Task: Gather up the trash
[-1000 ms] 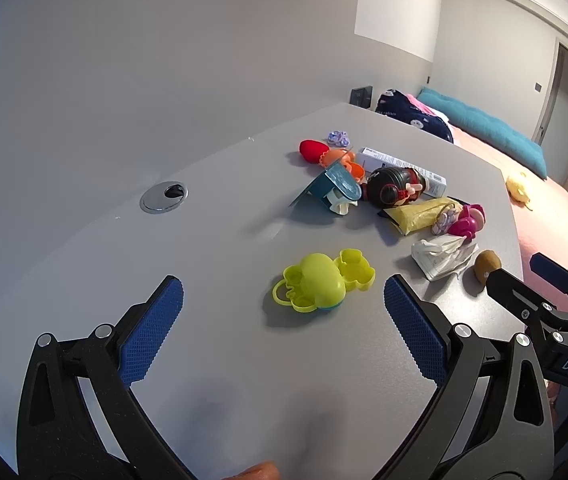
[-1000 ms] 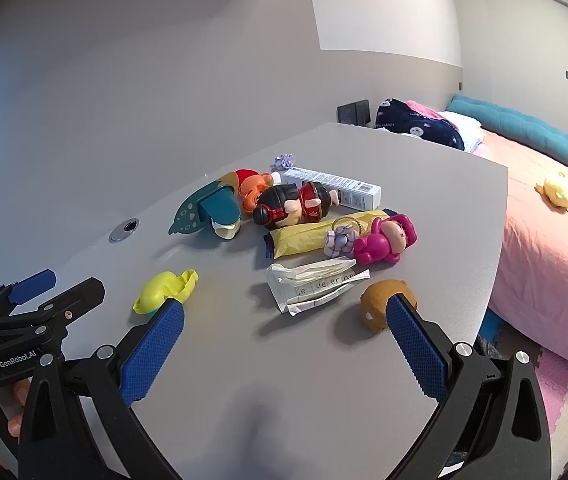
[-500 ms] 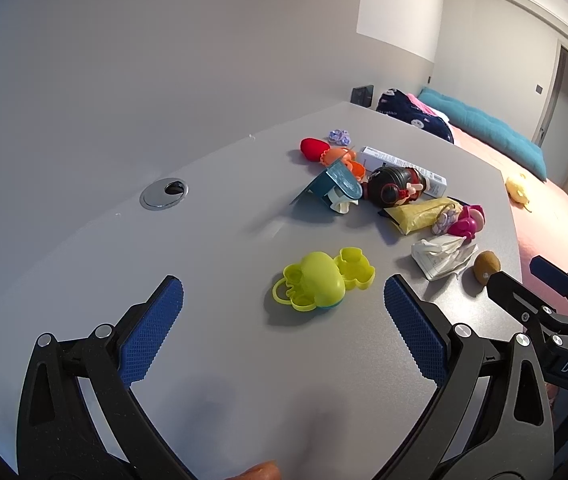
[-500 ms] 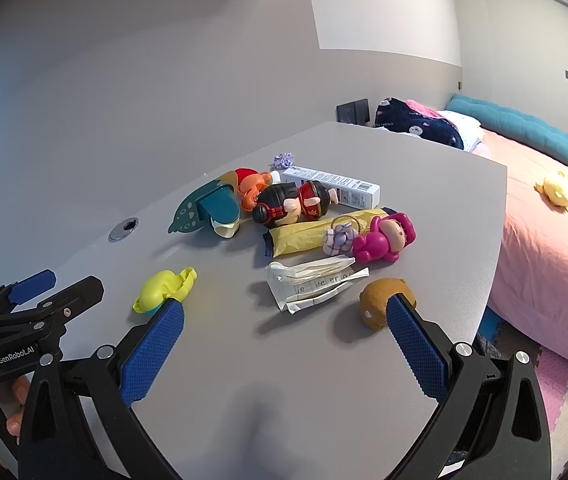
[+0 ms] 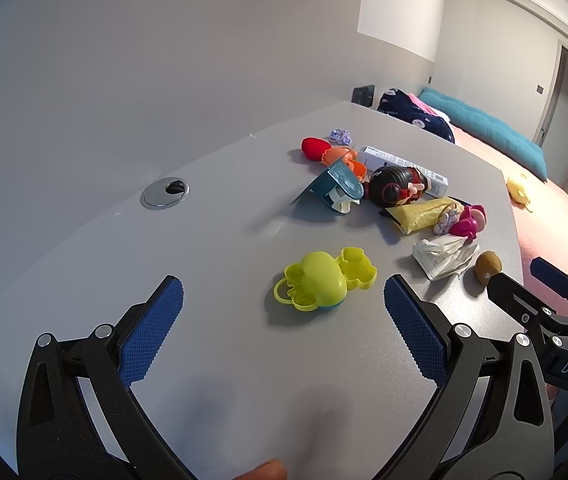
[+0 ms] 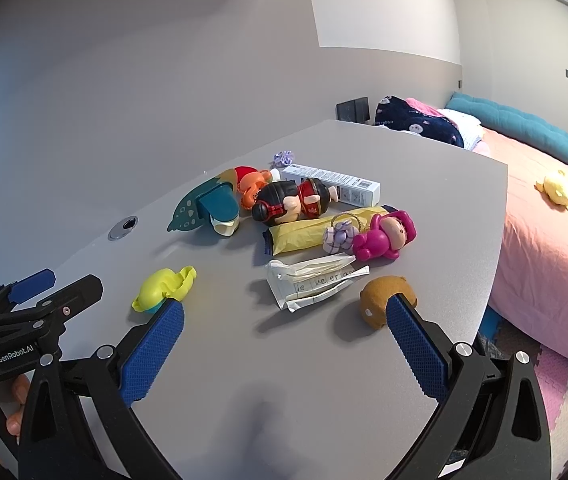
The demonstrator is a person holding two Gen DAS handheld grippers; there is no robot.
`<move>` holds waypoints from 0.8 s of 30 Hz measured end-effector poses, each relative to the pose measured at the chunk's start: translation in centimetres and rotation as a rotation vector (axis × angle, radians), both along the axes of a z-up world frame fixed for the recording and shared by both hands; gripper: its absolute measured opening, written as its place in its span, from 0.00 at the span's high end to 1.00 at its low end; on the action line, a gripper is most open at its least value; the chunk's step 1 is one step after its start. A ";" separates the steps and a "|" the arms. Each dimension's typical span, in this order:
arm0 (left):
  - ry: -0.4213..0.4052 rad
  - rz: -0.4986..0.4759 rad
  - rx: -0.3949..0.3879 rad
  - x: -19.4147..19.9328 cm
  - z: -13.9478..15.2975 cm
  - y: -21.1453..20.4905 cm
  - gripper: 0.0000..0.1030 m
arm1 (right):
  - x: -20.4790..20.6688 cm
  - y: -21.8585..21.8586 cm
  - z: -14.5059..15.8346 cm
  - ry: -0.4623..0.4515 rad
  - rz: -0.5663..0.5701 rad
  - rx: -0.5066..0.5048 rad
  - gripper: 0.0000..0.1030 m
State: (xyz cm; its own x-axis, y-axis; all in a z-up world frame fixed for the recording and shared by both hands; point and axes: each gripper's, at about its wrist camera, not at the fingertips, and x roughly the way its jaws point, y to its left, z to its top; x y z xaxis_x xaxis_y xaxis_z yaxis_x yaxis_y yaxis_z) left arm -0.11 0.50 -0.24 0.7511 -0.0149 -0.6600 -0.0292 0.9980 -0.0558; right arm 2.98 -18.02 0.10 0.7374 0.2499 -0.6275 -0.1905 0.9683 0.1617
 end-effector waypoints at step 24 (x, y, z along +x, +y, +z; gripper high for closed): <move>0.022 -0.002 0.020 0.6 -0.7 -0.2 0.06 | 0.9 -0.1 -0.6 0.031 -0.004 0.004 0.02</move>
